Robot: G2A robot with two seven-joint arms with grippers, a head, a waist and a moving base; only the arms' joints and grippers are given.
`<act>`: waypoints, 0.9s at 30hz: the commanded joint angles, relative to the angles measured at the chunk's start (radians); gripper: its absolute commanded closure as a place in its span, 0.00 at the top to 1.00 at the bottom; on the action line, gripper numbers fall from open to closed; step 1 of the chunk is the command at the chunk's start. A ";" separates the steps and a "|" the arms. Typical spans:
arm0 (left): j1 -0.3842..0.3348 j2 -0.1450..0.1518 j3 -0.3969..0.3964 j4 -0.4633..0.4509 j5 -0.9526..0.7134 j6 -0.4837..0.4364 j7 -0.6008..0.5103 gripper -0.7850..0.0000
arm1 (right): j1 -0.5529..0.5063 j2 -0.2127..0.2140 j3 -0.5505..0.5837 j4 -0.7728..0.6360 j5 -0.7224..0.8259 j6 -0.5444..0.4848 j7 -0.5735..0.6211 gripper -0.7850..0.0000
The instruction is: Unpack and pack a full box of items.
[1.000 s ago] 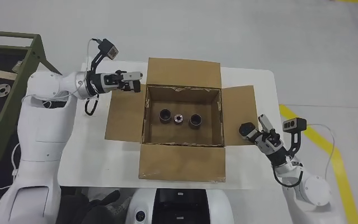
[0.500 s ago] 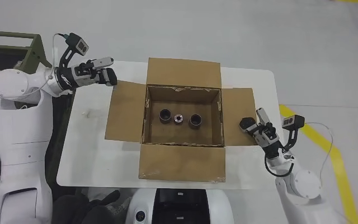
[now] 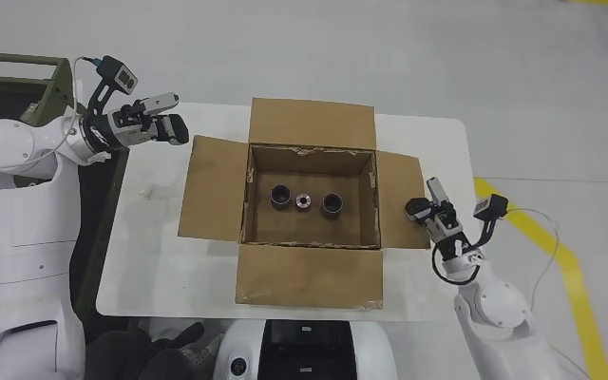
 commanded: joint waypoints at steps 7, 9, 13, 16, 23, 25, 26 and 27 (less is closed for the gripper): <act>0.000 0.000 0.000 0.000 0.000 0.000 0.000 1.00 | 0.034 -0.007 -0.032 0.039 -0.015 0.036 -0.018 1.00; 0.000 0.000 0.000 0.000 0.000 0.000 0.000 1.00 | 0.049 -0.009 -0.043 0.050 -0.015 0.052 -0.003 1.00; 0.000 0.000 0.000 0.000 0.000 0.000 0.000 1.00 | 0.083 -0.013 -0.076 0.074 -0.021 0.069 0.018 1.00; 0.000 0.000 0.000 0.000 0.000 0.000 0.000 1.00 | 0.109 -0.019 -0.105 0.093 -0.009 0.066 0.031 1.00; 0.000 0.000 0.000 0.000 0.000 0.000 0.000 1.00 | 0.153 -0.026 -0.143 0.134 0.007 0.075 0.070 1.00; 0.000 0.000 0.000 0.000 0.000 0.000 0.000 1.00 | 0.159 -0.027 -0.149 0.139 0.014 0.078 0.080 1.00; 0.000 0.000 0.000 0.000 0.000 0.000 0.000 1.00 | 0.162 -0.028 -0.149 0.142 0.017 0.077 0.081 1.00; 0.000 0.000 0.000 0.000 0.000 0.000 0.000 1.00 | 0.163 -0.028 -0.149 0.143 0.017 0.076 0.082 1.00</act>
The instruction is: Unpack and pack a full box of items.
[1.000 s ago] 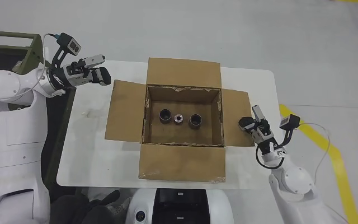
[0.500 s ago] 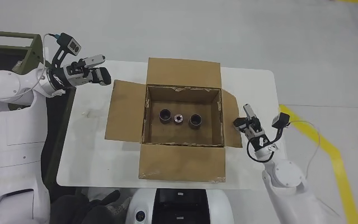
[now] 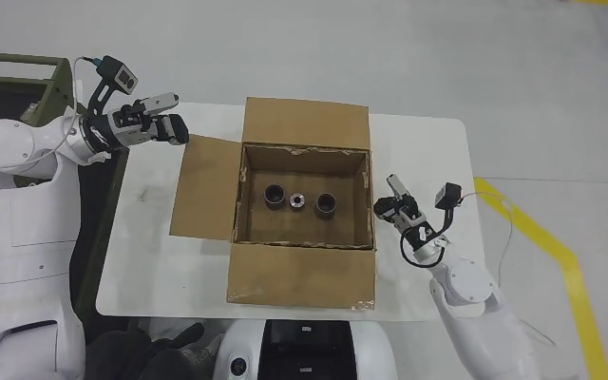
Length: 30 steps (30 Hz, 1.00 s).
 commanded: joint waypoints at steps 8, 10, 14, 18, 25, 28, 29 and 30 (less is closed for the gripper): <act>0.000 0.000 0.000 0.000 0.000 0.000 0.000 1.00 | -0.048 0.005 0.065 -0.065 -0.020 -0.037 -0.042 1.00; 0.000 0.000 0.000 0.000 0.000 0.000 0.000 1.00 | -0.075 0.008 0.090 -0.111 -0.052 -0.040 -0.054 1.00; 0.000 0.000 0.000 0.000 0.000 0.000 0.000 1.00 | -0.121 0.014 0.122 -0.214 -0.111 -0.029 -0.055 1.00; 0.010 0.002 -0.003 -0.009 0.020 0.004 0.040 1.00 | -0.132 0.017 0.120 -0.303 -0.183 0.005 -0.034 1.00; 0.018 0.020 -0.059 0.010 0.059 0.007 0.067 1.00 | -0.061 0.019 0.037 -0.378 -0.343 0.102 0.061 1.00; 0.013 0.027 -0.078 0.027 0.058 0.004 0.048 1.00 | -0.011 0.018 -0.010 -0.379 -0.407 0.147 0.102 1.00; 0.009 0.030 -0.083 0.033 0.055 0.003 0.042 1.00 | 0.005 0.017 -0.025 -0.377 -0.429 0.163 0.109 1.00; 0.005 0.031 -0.086 0.039 0.047 0.002 0.036 1.00 | 0.019 0.016 -0.040 -0.376 -0.448 0.175 0.117 1.00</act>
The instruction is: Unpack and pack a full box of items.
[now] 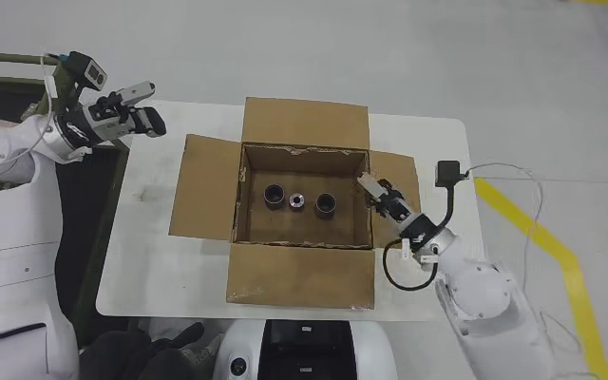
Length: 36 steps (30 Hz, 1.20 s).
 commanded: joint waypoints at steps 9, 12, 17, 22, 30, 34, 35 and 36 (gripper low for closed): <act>-0.011 0.003 -0.002 0.017 -0.035 0.002 -0.029 1.00 | 0.070 -0.005 -0.074 0.013 -0.113 0.054 0.018 1.00; -0.011 0.003 -0.002 0.017 -0.035 0.002 -0.029 1.00 | 0.070 -0.005 -0.074 0.013 -0.113 0.054 0.018 1.00; -0.011 0.003 -0.002 0.017 -0.035 0.002 -0.029 1.00 | 0.070 -0.005 -0.074 0.013 -0.113 0.054 0.018 1.00; -0.011 0.003 -0.002 0.017 -0.035 0.002 -0.029 1.00 | 0.070 -0.005 -0.074 0.013 -0.113 0.054 0.018 1.00; -0.011 0.003 -0.002 0.017 -0.035 0.002 -0.029 1.00 | 0.149 -0.007 -0.116 0.041 -0.227 0.087 0.076 1.00; -0.011 0.003 -0.002 0.017 -0.035 0.002 -0.029 1.00 | 0.252 -0.008 -0.182 0.073 -0.354 0.125 0.207 1.00; -0.011 0.003 -0.002 0.017 -0.035 0.002 -0.029 1.00 | 0.279 -0.010 -0.200 0.083 -0.382 0.132 0.239 1.00; -0.011 0.003 -0.002 0.017 -0.035 0.002 -0.029 1.00 | 0.306 -0.011 -0.219 0.092 -0.411 0.137 0.273 1.00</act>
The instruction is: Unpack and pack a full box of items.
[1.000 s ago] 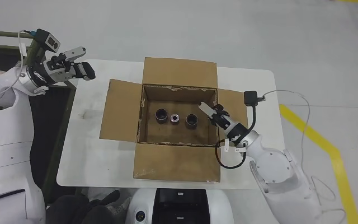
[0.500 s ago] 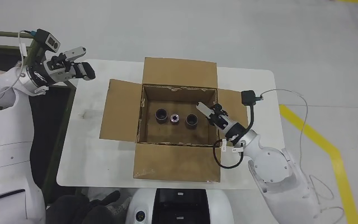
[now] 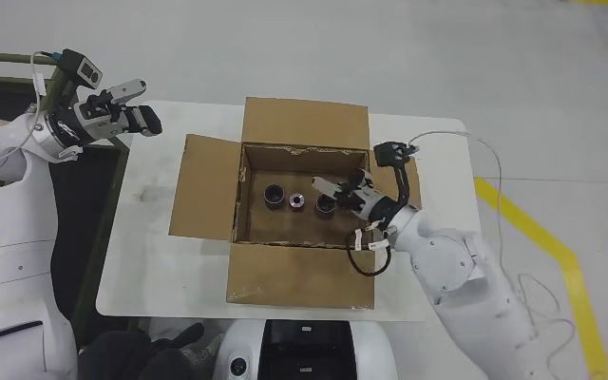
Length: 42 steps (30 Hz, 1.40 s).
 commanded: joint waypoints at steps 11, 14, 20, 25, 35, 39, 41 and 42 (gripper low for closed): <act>0.000 0.000 0.000 0.000 0.000 0.000 0.000 1.00 | 0.225 -0.025 -0.187 0.128 -0.234 0.035 0.261 1.00; 0.000 0.000 0.000 0.000 0.000 0.000 0.000 1.00 | 0.271 -0.034 -0.235 0.177 -0.302 0.048 0.313 1.00; 0.000 0.000 0.000 0.000 0.000 0.000 0.000 1.00 | 0.333 -0.056 -0.286 0.257 -0.318 0.071 0.382 1.00; 0.000 0.000 0.000 0.000 0.000 0.000 0.000 1.00 | 0.356 -0.068 -0.302 0.304 -0.348 0.119 0.408 1.00; 0.000 0.000 0.000 0.000 0.000 0.000 0.000 1.00 | 0.369 -0.091 -0.333 0.360 -0.387 0.182 0.412 0.76; 0.000 0.000 0.000 0.000 0.000 0.000 0.000 1.00 | 0.367 -0.099 -0.348 0.372 -0.419 0.214 0.422 0.74; 0.000 0.000 0.000 0.000 0.000 0.000 0.000 1.00 | 0.365 -0.103 -0.350 0.375 -0.426 0.228 0.425 0.78; 0.000 0.000 0.000 0.000 0.000 0.000 0.000 1.00 | 0.364 -0.104 -0.349 0.379 -0.431 0.233 0.426 0.80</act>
